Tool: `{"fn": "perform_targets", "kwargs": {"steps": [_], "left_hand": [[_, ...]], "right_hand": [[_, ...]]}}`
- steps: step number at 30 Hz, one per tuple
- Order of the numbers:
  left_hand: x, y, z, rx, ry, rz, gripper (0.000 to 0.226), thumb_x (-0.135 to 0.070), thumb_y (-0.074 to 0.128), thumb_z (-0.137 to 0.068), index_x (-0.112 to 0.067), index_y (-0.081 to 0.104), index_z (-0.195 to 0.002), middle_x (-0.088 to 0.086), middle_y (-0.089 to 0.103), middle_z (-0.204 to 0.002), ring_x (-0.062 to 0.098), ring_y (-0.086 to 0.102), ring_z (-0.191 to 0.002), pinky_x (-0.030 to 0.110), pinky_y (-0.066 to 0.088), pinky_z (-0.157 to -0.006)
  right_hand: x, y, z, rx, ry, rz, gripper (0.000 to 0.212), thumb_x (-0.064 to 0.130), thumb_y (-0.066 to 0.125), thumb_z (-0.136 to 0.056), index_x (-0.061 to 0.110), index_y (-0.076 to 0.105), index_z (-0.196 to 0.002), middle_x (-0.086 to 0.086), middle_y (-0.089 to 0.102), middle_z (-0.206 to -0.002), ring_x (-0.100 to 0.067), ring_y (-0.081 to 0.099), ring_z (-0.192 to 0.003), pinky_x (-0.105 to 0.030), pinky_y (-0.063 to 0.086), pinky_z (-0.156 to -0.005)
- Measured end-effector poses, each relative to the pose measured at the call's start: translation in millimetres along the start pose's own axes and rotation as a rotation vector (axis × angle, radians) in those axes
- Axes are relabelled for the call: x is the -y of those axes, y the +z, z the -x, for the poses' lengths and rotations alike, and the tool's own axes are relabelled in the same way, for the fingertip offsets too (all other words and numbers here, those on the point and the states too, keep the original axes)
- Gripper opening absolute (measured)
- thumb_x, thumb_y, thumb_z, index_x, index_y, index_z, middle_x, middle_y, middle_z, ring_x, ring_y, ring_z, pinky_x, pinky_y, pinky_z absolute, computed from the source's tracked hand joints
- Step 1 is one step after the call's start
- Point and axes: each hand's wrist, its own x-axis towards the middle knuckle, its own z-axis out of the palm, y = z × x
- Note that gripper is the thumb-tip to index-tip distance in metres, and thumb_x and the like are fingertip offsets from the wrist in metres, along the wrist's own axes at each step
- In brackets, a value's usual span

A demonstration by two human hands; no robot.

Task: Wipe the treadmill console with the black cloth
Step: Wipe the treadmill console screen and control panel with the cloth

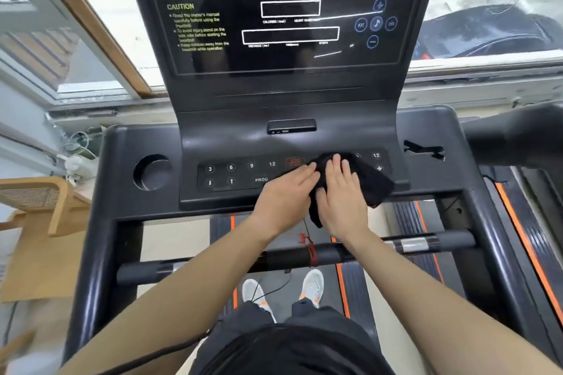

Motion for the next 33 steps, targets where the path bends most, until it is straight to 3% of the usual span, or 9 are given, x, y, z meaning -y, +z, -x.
{"fn": "perform_targets", "kwargs": {"steps": [8, 13, 15, 17, 21, 24, 28, 31, 33], "left_hand": [[75.4, -43.9, 96.0, -0.229, -0.424, -0.071, 0.048, -0.002, 0.071, -0.075, -0.004, 0.068, -0.123, 0.011, 0.067, -0.13, 0.025, 0.063, -0.119, 0.032, 0.048, -0.101], [86.9, -62.2, 130.9, -0.271, -0.541, -0.053, 0.026, -0.009, 0.062, -0.071, -0.01, 0.067, -0.096, 0.004, 0.068, -0.096, 0.028, 0.06, -0.086, 0.042, 0.052, -0.078], [81.6, -69.7, 131.3, -0.259, -0.625, 0.039, 0.019, -0.017, 0.056, -0.071, -0.015, 0.063, -0.088, 0.0, 0.066, -0.083, 0.026, 0.059, -0.076, 0.041, 0.049, -0.071], [71.6, -75.1, 128.3, -0.259, -0.756, 0.246, 0.014, -0.022, 0.051, -0.074, -0.02, 0.056, -0.087, -0.004, 0.064, -0.076, 0.022, 0.057, -0.071, 0.036, 0.046, -0.066], [53.4, -73.3, 120.7, -0.42, -0.952, 0.602, 0.005, -0.018, 0.057, -0.087, -0.02, 0.057, -0.083, -0.006, 0.063, -0.077, 0.011, 0.058, -0.075, 0.031, 0.042, -0.07], [37.7, -69.6, 116.2, -0.552, -1.092, 0.731, 0.012, -0.018, 0.059, -0.091, -0.023, 0.062, -0.081, -0.004, 0.067, -0.081, 0.016, 0.061, -0.083, 0.031, 0.046, -0.076], [7.3, -67.6, 116.5, -0.65, -1.22, 0.665, 0.024, -0.027, 0.053, -0.096, -0.018, 0.064, -0.077, -0.001, 0.067, -0.078, 0.021, 0.062, -0.083, 0.037, 0.046, -0.077], [-12.9, -73.6, 127.6, -0.677, -1.252, 0.522, 0.041, -0.034, 0.049, -0.098, -0.004, 0.056, -0.07, 0.004, 0.056, -0.069, 0.023, 0.056, -0.073, 0.04, 0.044, -0.072], [-27.4, -81.9, 141.9, -0.715, -1.262, 0.43, 0.041, -0.041, 0.048, -0.098, -0.012, 0.06, -0.072, 0.0, 0.058, -0.077, 0.022, 0.061, -0.079, 0.037, 0.044, -0.07]], "right_hand": [[133.4, 34.3, -20.1, 0.124, -0.461, 0.069, 0.062, 0.029, 0.032, -0.106, 0.005, 0.014, -0.159, -0.014, 0.008, -0.168, -0.027, 0.008, -0.156, -0.04, 0.009, -0.125], [156.6, 48.7, 4.0, 0.105, -0.577, -0.149, 0.054, 0.015, 0.05, -0.1, 0.004, 0.04, -0.151, -0.014, 0.035, -0.161, -0.028, 0.032, -0.149, -0.042, 0.02, -0.123], [154.8, 47.0, 14.3, 0.075, -0.514, -0.302, 0.043, 0.015, 0.054, -0.098, 0.012, 0.057, -0.141, -0.009, 0.057, -0.146, -0.026, 0.051, -0.137, -0.042, 0.036, -0.117], [150.6, 41.2, 19.0, 0.119, -0.374, -0.433, 0.032, 0.029, 0.052, -0.097, 0.024, 0.067, -0.125, 0.0, 0.073, -0.12, -0.023, 0.066, -0.111, -0.042, 0.052, -0.097], [134.4, 25.6, 14.7, 0.357, -0.112, -0.884, 0.032, 0.038, 0.053, -0.098, 0.012, 0.072, -0.098, -0.005, 0.075, -0.094, -0.02, 0.067, -0.09, -0.047, 0.053, -0.09], [112.7, 6.7, 9.8, 0.59, 0.001, -1.1, 0.036, 0.04, 0.056, -0.1, 0.01, 0.075, -0.098, -0.003, 0.076, -0.093, -0.014, 0.068, -0.086, -0.035, 0.055, -0.086], [91.5, -2.1, 0.4, 0.748, -0.18, -0.986, 0.007, 0.03, 0.066, -0.096, 0.027, 0.072, -0.098, 0.015, 0.072, -0.093, -0.001, 0.065, -0.089, -0.016, 0.049, -0.083], [93.9, -5.2, 2.4, 0.797, -0.331, -0.813, 0.004, 0.032, 0.068, -0.093, 0.03, 0.069, -0.095, 0.017, 0.07, -0.096, -0.002, 0.065, -0.093, -0.022, 0.05, -0.093], [101.9, -8.6, 11.8, 0.825, -0.432, -0.679, 0.01, 0.025, 0.065, -0.093, 0.028, 0.067, -0.084, 0.013, 0.069, -0.085, -0.007, 0.065, -0.084, -0.03, 0.05, -0.088]]}}
